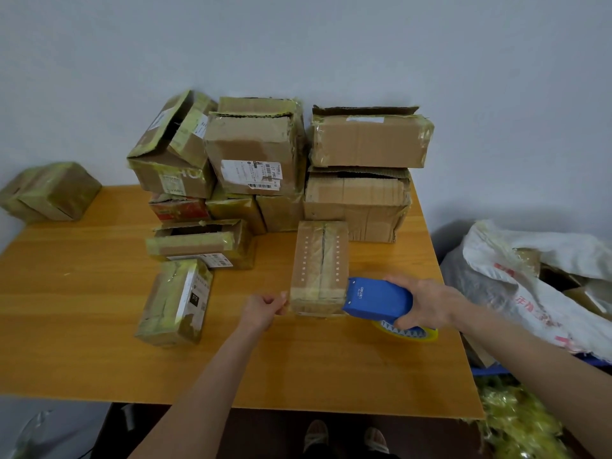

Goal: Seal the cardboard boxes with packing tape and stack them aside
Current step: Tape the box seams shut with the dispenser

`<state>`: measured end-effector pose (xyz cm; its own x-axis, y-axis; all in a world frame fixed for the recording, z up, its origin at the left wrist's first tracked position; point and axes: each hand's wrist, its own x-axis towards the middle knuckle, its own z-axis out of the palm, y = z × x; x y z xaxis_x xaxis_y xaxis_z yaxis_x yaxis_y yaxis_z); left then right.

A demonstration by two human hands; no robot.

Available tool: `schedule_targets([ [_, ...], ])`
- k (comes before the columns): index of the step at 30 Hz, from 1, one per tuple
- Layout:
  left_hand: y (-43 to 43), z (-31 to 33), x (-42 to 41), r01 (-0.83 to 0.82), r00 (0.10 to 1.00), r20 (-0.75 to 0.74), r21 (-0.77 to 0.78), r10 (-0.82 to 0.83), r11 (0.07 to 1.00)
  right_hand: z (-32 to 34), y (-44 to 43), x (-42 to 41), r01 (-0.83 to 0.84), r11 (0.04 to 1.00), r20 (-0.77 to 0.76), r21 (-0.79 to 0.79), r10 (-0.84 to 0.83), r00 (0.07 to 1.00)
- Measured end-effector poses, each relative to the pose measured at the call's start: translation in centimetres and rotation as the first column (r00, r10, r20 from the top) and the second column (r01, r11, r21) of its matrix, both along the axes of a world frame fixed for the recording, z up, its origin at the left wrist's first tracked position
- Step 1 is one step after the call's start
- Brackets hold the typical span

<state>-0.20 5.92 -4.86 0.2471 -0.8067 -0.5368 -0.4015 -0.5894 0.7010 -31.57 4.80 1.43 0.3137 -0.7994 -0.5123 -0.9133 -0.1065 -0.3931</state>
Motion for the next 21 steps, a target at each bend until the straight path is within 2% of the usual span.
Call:
schedule_targets([
  [2,0.2,-0.4,0.7,0.131,0.975,0.173,0.065,-0.14,0.989,-0.1,0.1,-0.1,0.018,1.0,0.015,0.009,-0.018,1.0],
  [4,1.1,-1.0,2.0,0.197,0.881,0.412,0.123,-0.231,0.973,-0.2,0.2,-0.2,0.022,1.0,0.015,0.004,-0.022,1.0],
  [5,1.5,-0.7,2.2,0.189,0.854,0.478,0.079,-0.204,0.979,-0.2,0.2,-0.3,0.021,1.0,0.012,0.001,-0.021,1.0],
  [7,2.0,0.0,1.7,0.236,0.808,0.577,-0.127,-0.122,0.963,-0.3,0.3,-0.3,0.016,1.0,0.018,-0.005,-0.016,1.0],
  [8,2.2,0.6,1.0,0.332,0.765,0.636,-0.256,-0.101,0.908,-0.4,0.3,-0.2,0.01,1.0,0.027,-0.007,-0.01,1.0],
  [9,2.4,1.0,-0.1,0.453,0.724,0.683,-0.367,-0.095,0.813,-0.5,0.3,-0.2,0.002,1.0,0.036,-0.011,-0.002,0.999],
  [10,2.5,1.5,-1.4,0.57,0.687,0.718,-0.442,-0.108,0.693,-0.5,0.4,-0.2,-0.003,1.0,0.04,-0.017,0.004,0.999],
  [11,2.7,1.9,-2.9,0.673,0.642,0.747,-0.443,-0.172,0.592,-0.3,0.4,-0.3,-0.01,1.0,0.035,-0.026,0.011,0.999],
  [12,2.9,2.2,-4.4,0.751,0.592,0.752,-0.385,-0.289,0.537,-0.2,0.4,-0.4,-0.02,0.999,0.019,-0.039,0.02,1.0],
  [14,3.4,2.0,-6.4,0.847,0.452,0.752,-0.193,-0.48,0.496,-0.2,0.3,-0.7,-0.048,0.996,-0.027,-0.072,0.046,0.999],
  [17,3.5,1.2,-6.6,0.871,0.259,0.8,0.048,-0.541,0.488,-0.5,0.2,-1.1,-0.067,0.993,-0.044,-0.093,0.063,0.997],
  [21,3.4,1.3,-6.3,0.859,0.205,0.802,0.126,-0.561,0.496,-0.5,0.2,-2.3,-0.033,0.998,0.018,-0.055,0.034,0.999],
])
